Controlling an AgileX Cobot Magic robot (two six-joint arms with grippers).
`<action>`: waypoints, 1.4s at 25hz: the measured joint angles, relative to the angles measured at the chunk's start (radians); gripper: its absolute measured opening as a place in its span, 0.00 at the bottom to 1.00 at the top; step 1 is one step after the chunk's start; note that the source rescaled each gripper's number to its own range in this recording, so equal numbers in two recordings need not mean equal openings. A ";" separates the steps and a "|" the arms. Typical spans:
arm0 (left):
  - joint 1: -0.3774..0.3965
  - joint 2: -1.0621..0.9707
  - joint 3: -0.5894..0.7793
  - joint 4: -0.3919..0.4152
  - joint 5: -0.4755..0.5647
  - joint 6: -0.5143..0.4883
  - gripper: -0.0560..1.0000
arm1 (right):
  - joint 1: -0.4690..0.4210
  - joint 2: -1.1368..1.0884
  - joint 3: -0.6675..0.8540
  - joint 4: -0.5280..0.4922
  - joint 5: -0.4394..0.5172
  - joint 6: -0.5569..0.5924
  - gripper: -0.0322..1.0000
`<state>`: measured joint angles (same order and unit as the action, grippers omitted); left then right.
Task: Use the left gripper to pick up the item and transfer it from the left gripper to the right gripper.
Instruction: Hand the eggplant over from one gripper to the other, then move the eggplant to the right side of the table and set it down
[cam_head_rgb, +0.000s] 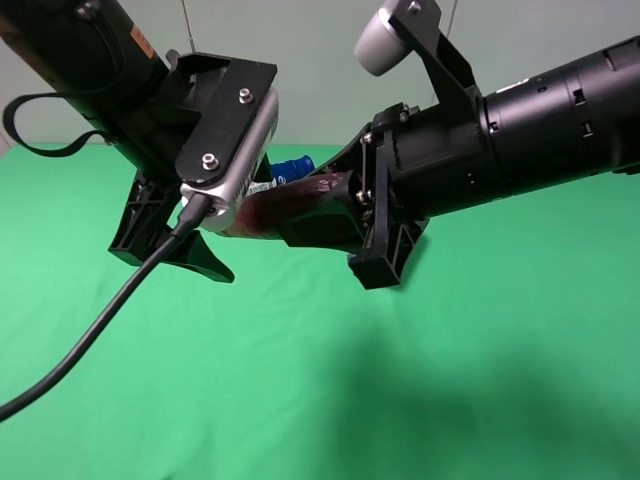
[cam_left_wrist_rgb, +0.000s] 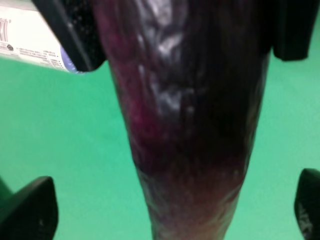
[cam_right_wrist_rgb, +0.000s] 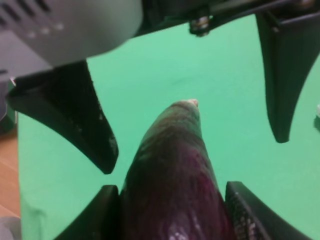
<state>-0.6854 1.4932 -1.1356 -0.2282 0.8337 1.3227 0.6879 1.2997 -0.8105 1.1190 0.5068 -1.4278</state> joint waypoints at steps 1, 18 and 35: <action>0.000 0.000 0.000 0.000 0.000 0.000 0.97 | 0.000 0.000 0.000 0.000 0.000 0.000 0.03; 0.000 -0.148 -0.001 0.049 0.061 -0.169 1.00 | 0.000 0.000 0.000 -0.013 -0.048 0.000 0.03; 0.000 -0.471 0.017 0.193 0.296 -0.684 1.00 | 0.000 0.000 0.000 -0.026 -0.051 0.009 0.03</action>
<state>-0.6854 1.0222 -1.1190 -0.0347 1.1300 0.6391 0.6879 1.2997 -0.8105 1.0927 0.4554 -1.4188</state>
